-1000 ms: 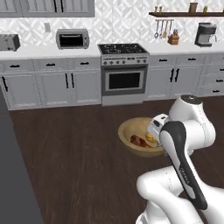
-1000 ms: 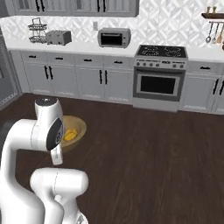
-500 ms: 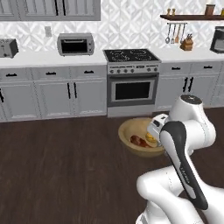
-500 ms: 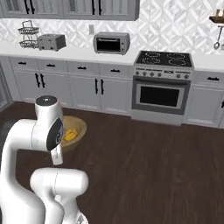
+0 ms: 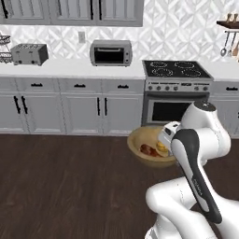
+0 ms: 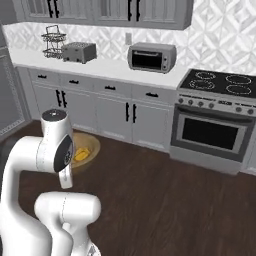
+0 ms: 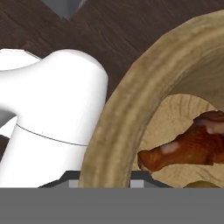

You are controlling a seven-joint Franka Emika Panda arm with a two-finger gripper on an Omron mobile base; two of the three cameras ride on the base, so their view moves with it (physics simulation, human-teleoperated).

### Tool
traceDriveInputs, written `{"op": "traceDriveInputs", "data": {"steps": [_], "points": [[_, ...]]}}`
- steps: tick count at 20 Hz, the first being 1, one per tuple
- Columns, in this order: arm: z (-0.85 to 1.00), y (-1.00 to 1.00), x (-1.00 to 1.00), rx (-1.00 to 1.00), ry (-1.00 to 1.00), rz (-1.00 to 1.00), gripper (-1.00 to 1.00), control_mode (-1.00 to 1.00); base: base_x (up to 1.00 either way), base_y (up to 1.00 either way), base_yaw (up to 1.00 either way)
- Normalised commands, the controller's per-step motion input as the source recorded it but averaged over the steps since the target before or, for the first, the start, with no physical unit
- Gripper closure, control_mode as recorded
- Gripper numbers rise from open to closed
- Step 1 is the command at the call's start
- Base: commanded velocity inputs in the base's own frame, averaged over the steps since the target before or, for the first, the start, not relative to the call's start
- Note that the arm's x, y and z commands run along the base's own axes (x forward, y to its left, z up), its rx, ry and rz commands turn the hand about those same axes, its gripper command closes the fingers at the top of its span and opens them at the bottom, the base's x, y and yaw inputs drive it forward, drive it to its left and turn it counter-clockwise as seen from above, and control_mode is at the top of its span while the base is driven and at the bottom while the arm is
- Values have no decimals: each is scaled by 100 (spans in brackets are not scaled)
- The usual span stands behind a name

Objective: Pick the chicken drumstick and squash from their plates and place them in the bowl. Then put the bowl in the fridge.

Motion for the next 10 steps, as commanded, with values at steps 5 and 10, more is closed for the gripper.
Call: {"op": "traceDriveInputs", "data": {"steps": [5,10], "points": [[0,0,0,0,0,0,100,100,100,0,57],[0,0,0,0,0,0,100,100,100,-15,68]]}}
